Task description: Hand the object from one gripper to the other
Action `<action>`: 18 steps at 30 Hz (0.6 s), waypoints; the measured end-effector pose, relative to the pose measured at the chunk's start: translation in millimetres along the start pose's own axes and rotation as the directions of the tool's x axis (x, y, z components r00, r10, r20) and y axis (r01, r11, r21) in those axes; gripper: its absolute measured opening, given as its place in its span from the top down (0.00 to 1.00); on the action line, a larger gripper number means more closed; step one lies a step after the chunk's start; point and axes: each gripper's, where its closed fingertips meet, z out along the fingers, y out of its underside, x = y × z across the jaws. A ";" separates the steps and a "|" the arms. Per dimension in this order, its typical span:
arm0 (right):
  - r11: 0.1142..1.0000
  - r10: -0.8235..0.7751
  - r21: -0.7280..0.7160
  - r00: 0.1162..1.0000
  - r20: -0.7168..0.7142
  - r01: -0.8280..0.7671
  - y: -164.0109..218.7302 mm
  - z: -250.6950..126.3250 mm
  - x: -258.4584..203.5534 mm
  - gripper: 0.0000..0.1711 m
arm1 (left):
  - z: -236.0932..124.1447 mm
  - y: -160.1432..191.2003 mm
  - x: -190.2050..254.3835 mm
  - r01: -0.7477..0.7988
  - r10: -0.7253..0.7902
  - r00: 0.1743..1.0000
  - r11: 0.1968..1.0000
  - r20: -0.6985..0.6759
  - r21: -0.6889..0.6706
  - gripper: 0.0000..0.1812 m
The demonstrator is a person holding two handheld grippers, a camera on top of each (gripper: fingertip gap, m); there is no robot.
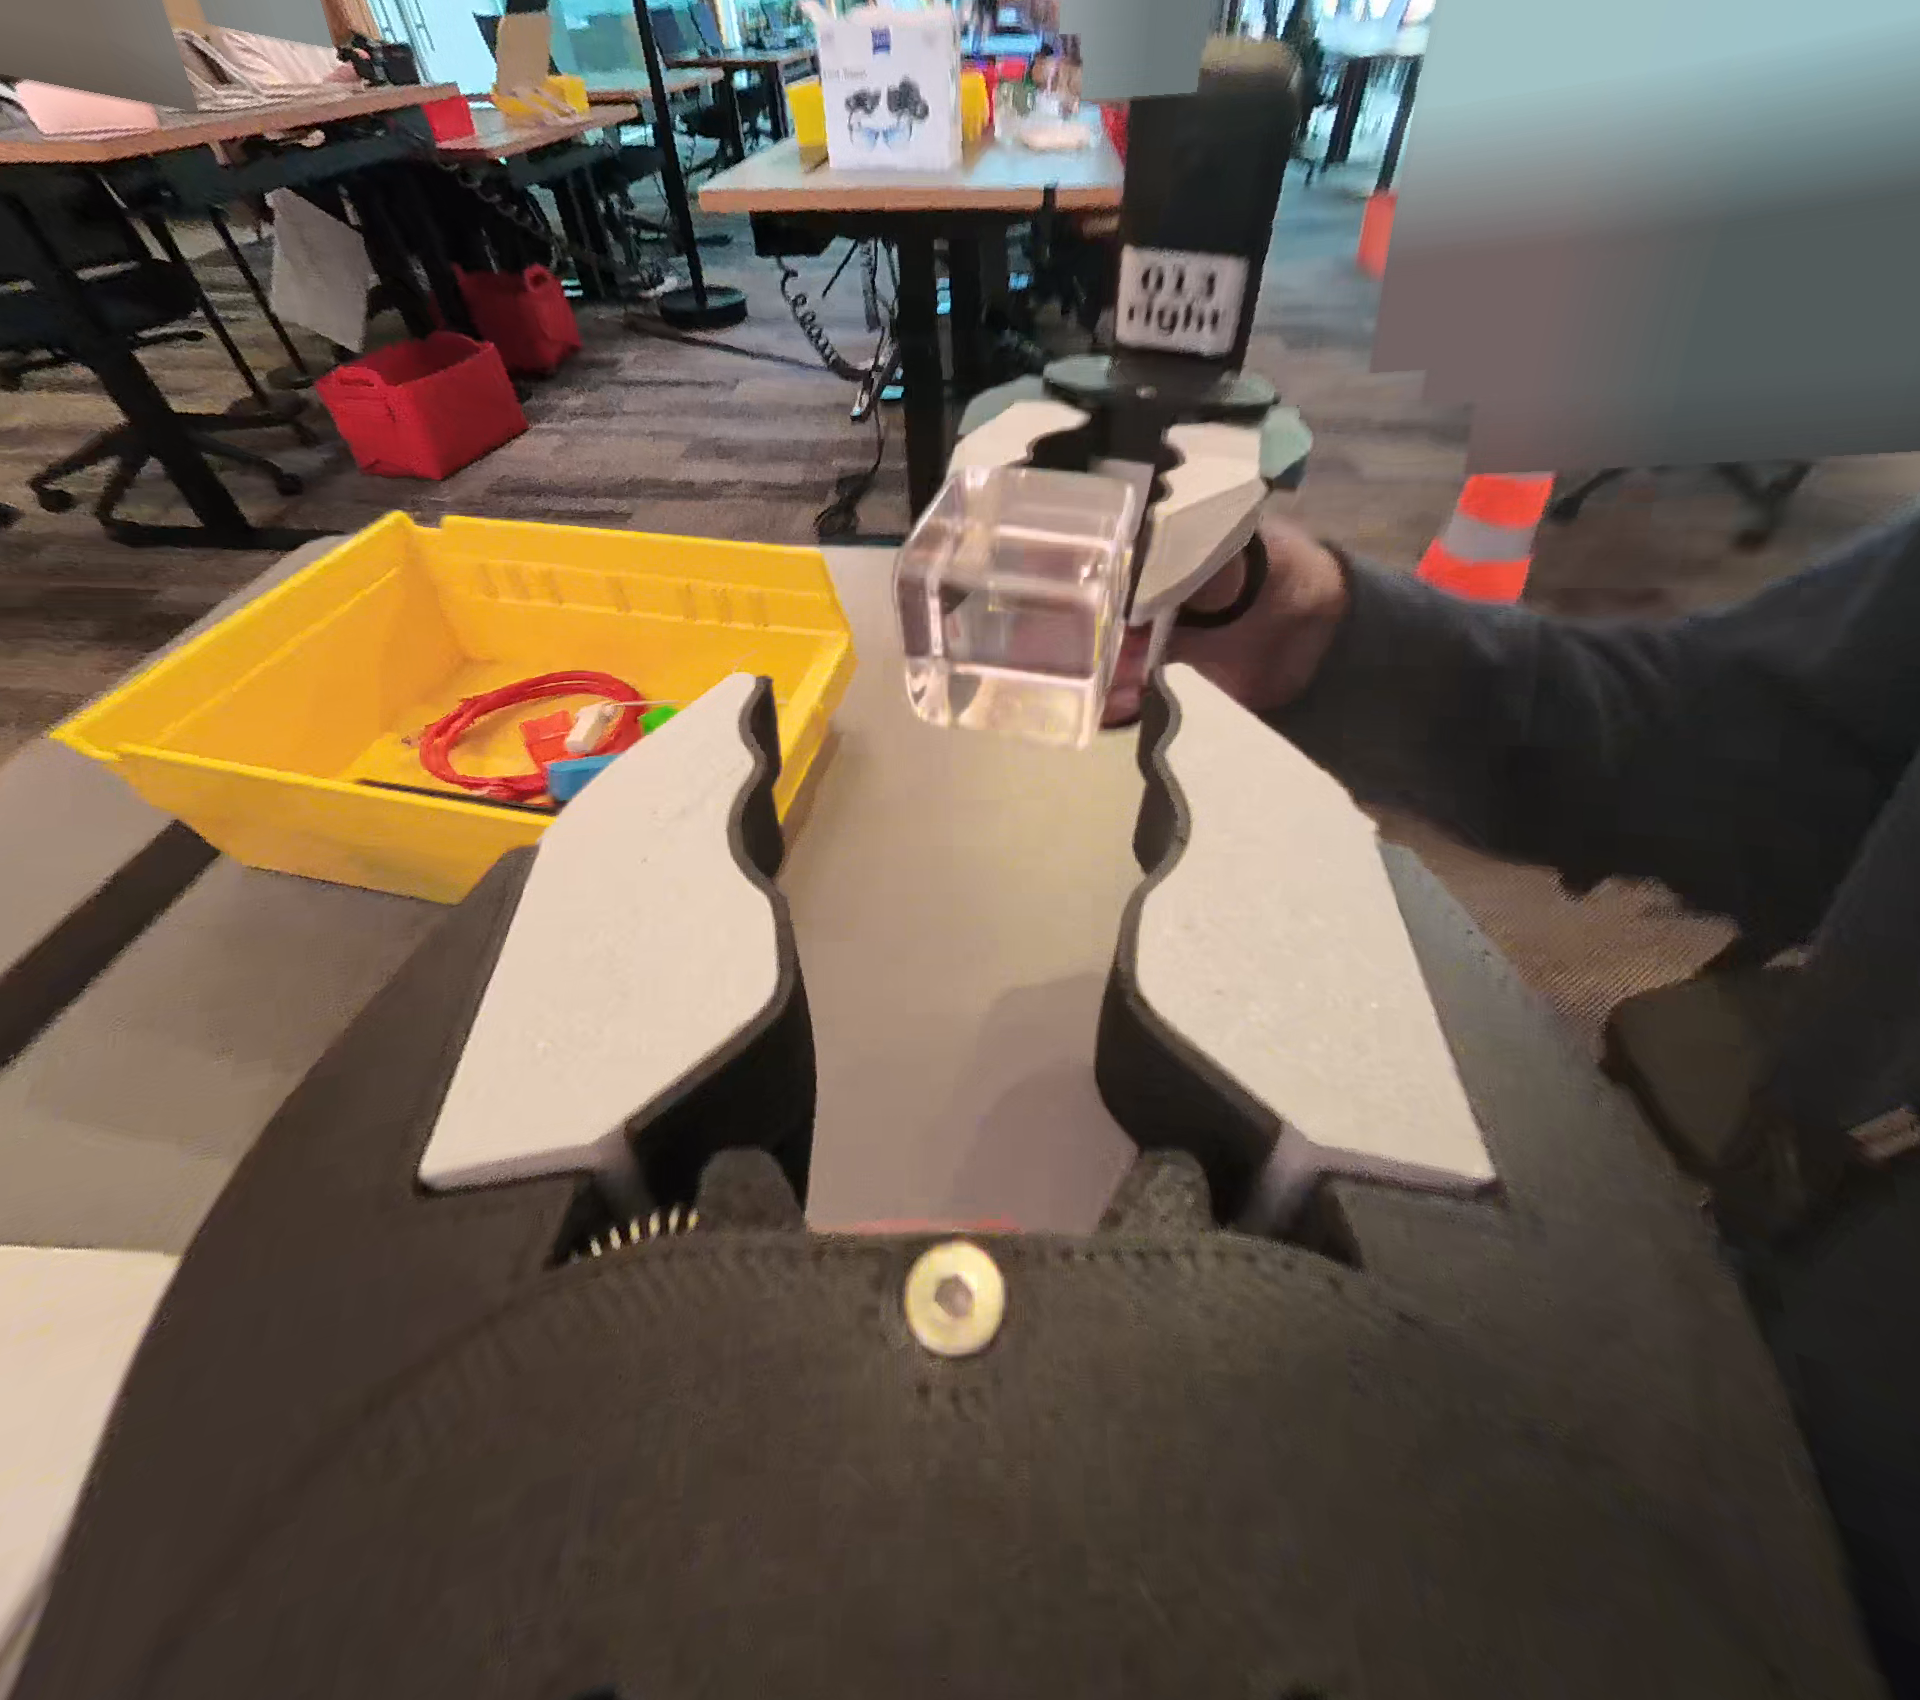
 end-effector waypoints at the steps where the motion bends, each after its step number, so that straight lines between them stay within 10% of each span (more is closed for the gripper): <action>1: 0.998 0.038 0.060 0.999 -0.010 -0.037 -2.3 -1.0 2.6 0.80 | 0.4 0.3 -0.5 0.049 -0.049 0.999 0.998 -0.008 0.037 0.63; 8: 0.866 0.279 0.412 0.958 0.070 -0.282 3.0 -0.7 8.7 0.79 | 13.9 4.0 -0.5 0.290 -0.280 0.957 0.923 -0.077 0.252 0.64; 18: 0.753 0.367 0.542 0.921 0.126 -0.374 19.5 6.0 6.5 0.79 | 24.6 5.1 1.5 0.352 -0.344 0.935 0.872 -0.084 0.340 0.76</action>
